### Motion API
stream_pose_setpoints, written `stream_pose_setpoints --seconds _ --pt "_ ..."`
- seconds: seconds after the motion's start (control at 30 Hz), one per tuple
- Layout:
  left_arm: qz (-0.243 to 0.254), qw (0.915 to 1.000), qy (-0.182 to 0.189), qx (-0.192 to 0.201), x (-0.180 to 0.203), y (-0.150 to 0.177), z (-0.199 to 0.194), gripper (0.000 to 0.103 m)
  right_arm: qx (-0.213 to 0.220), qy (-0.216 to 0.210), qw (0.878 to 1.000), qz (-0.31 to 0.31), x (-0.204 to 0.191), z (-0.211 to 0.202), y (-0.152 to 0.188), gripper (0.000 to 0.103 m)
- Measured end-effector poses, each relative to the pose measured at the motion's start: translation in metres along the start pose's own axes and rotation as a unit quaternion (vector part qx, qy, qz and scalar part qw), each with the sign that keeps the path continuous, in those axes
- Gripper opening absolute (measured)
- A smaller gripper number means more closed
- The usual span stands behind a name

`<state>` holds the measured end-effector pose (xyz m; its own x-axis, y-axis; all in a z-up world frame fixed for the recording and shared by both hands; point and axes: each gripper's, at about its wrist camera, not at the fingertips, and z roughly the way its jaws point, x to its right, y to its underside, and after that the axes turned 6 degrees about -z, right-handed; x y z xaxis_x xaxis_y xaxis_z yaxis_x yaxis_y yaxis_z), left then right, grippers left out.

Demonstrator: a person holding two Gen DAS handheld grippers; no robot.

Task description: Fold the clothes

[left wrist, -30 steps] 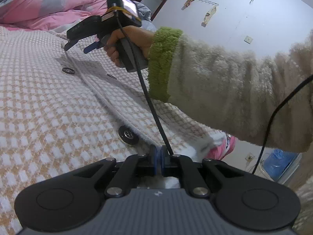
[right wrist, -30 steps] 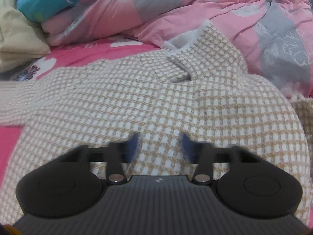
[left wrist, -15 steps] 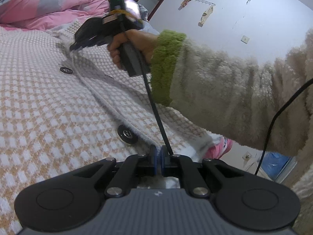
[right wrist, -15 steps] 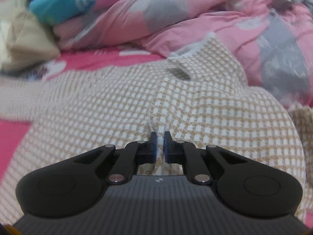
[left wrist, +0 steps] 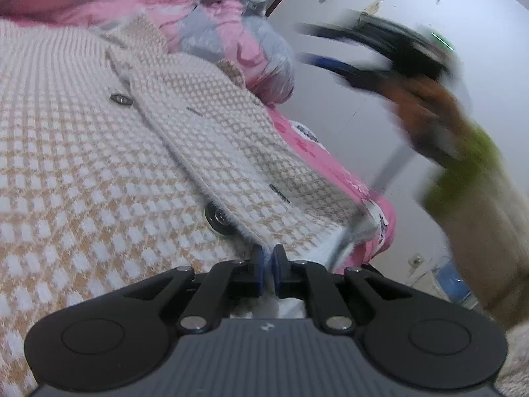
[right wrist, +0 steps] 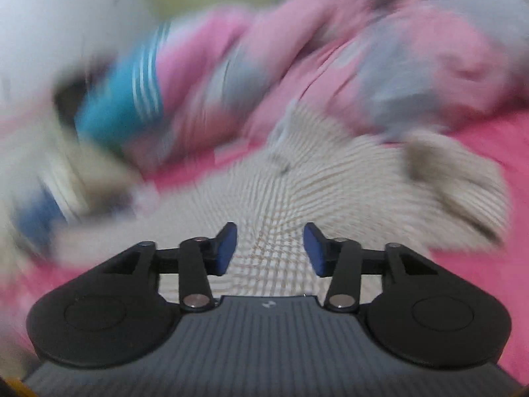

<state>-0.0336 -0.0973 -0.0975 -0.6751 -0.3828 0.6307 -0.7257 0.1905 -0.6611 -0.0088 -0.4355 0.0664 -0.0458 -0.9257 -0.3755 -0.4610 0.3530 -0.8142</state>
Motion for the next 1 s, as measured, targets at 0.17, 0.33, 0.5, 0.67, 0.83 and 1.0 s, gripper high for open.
stream_pose_setpoints --seconds 0.17,0.33,0.5,0.67,0.83,1.0 --pt "-0.012 0.9997 -0.017 -0.015 0.003 -0.007 0.004 0.009 0.068 0.045 0.987 0.135 0.047 -0.141 0.081 0.049" --pt "-0.014 0.9988 -0.042 -0.022 0.008 -0.009 0.007 0.007 0.021 0.096 0.973 0.211 0.080 -0.154 0.175 0.049" --pt "0.020 0.9963 -0.079 -0.028 0.025 -0.011 0.005 0.008 0.035 0.095 0.961 0.257 0.101 -0.150 0.217 0.049" --pt "0.054 0.9920 -0.109 -0.034 0.038 -0.015 -0.012 0.020 0.039 0.061 0.966 0.248 0.098 -0.135 0.228 0.048" --pt "0.081 0.9864 -0.142 -0.011 0.052 -0.034 -0.020 0.028 0.069 0.045 0.978 0.194 0.083 -0.147 0.230 0.007" --pt "0.102 0.9840 -0.146 0.013 0.064 -0.065 -0.002 0.043 0.067 0.062 0.985 0.144 0.074 -0.157 0.231 0.011"
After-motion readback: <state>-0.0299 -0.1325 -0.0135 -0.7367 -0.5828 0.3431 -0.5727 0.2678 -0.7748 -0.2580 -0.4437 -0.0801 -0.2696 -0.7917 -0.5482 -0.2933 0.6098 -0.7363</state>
